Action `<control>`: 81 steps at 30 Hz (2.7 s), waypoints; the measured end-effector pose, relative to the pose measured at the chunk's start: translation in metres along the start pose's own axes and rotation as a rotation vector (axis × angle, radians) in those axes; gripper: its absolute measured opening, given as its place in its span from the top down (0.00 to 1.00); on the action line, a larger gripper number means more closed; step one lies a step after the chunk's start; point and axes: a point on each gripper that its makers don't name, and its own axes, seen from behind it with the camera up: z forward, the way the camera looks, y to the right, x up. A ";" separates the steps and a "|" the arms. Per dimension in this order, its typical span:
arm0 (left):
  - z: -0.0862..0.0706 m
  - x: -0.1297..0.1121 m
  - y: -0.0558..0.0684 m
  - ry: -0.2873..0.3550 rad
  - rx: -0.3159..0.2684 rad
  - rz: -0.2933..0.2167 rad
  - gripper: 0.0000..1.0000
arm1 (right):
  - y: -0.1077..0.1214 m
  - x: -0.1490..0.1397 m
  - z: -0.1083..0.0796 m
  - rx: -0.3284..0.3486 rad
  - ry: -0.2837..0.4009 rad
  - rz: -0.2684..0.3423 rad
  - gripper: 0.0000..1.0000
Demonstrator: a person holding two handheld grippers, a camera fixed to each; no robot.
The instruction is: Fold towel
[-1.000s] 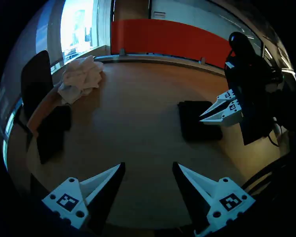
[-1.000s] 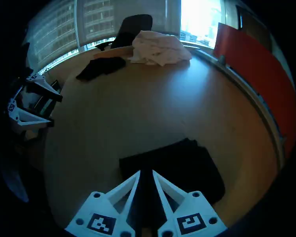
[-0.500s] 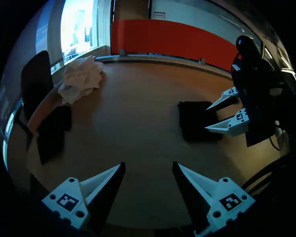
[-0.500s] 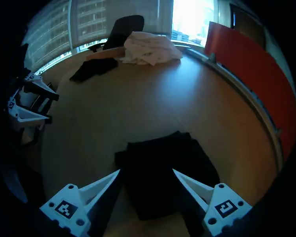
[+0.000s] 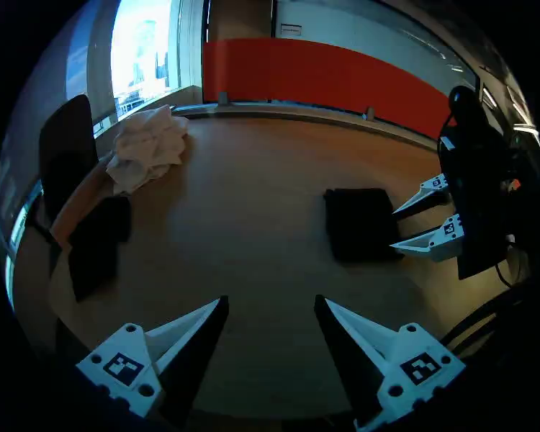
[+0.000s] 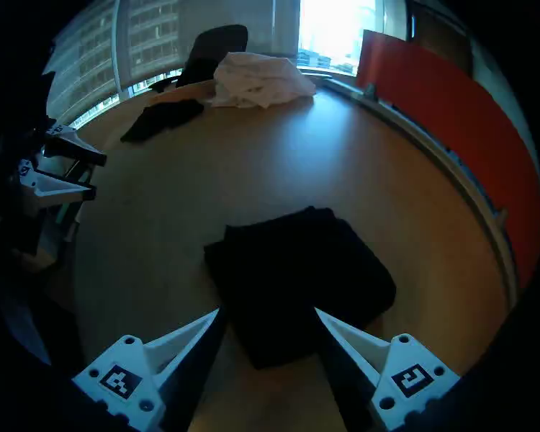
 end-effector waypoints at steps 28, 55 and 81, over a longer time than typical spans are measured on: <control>0.006 0.005 0.003 -0.001 -0.014 0.015 0.12 | 0.003 -0.038 -0.008 -0.044 -0.037 0.066 0.18; 0.012 0.003 0.006 -0.014 -0.019 0.016 0.12 | -0.005 -0.060 0.000 -0.059 -0.063 0.170 0.62; 0.012 0.007 0.011 0.000 -0.038 0.026 0.12 | 0.018 -0.025 -0.028 -0.109 0.005 0.174 0.97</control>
